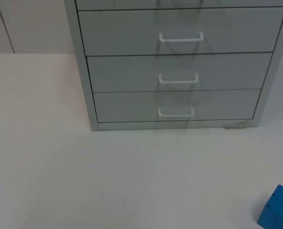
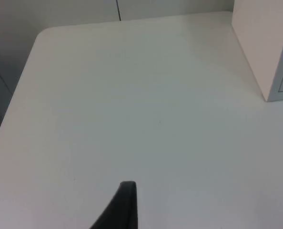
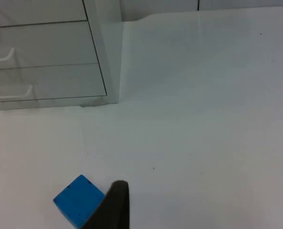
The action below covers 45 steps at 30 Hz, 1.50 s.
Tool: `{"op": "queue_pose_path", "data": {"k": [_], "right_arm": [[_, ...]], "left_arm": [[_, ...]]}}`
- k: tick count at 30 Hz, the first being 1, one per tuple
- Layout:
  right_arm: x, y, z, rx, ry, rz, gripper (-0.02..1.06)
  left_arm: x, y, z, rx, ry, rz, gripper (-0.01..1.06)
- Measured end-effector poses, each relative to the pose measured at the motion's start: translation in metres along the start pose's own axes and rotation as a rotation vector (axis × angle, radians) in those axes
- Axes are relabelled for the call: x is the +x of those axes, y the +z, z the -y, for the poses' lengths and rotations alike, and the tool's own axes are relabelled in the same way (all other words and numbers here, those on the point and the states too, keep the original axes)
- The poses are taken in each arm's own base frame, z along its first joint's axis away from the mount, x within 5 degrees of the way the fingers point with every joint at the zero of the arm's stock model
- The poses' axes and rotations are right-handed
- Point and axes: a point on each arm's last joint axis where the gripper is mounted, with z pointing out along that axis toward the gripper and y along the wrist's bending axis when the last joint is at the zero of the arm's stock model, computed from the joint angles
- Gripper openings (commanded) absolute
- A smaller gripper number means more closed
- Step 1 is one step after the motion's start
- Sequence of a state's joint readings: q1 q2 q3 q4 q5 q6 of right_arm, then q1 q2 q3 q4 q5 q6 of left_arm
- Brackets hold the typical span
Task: Open the drawer with the left hand, place the block into the drawer with the right hand, then close the drawer with the left hand.
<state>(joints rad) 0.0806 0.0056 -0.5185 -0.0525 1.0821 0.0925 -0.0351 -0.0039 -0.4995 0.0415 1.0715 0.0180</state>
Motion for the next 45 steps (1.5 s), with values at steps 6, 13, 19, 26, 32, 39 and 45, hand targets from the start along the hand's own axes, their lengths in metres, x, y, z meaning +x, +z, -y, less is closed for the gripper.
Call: {"op": "queue_pose_path", "data": {"k": [6, 13, 19, 26, 32, 39, 45], "right_arm": [[-0.016, 0.002, -0.001, 0.001, -0.003, -0.022, 1.05], [-0.053, 0.025, -0.005, 0.004, -0.011, -0.095, 1.05], [-0.07, 0.071, -0.008, 0.009, -0.021, -0.232, 1.05], [-0.072, 0.115, -0.01, 0.029, -0.04, -0.374, 1.05], [-0.063, 0.156, -0.011, 0.039, -0.05, -0.549, 1.05], [-0.057, 0.166, -0.011, 0.044, -0.052, -0.614, 1.05], [-0.057, 0.166, -0.011, 0.044, -0.053, -0.616, 1.05]], "left_arm": [[-0.004, 0.004, 0.001, 0.009, -0.003, -0.028, 1.05], [-0.019, 0.016, 0.003, 0.032, -0.013, -0.107, 1.05], [-0.024, 0.024, 0.004, 0.052, -0.026, -0.135, 1.05], [-0.027, 0.026, 0.007, 0.077, -0.045, -0.121, 1.05], [-0.027, 0.026, 0.007, 0.08, -0.047, -0.121, 1.05], [-0.028, 0.026, 0.007, 0.085, -0.051, -0.114, 1.05], [-0.028, 0.026, 0.007, 0.085, -0.051, -0.11, 1.05]]}}
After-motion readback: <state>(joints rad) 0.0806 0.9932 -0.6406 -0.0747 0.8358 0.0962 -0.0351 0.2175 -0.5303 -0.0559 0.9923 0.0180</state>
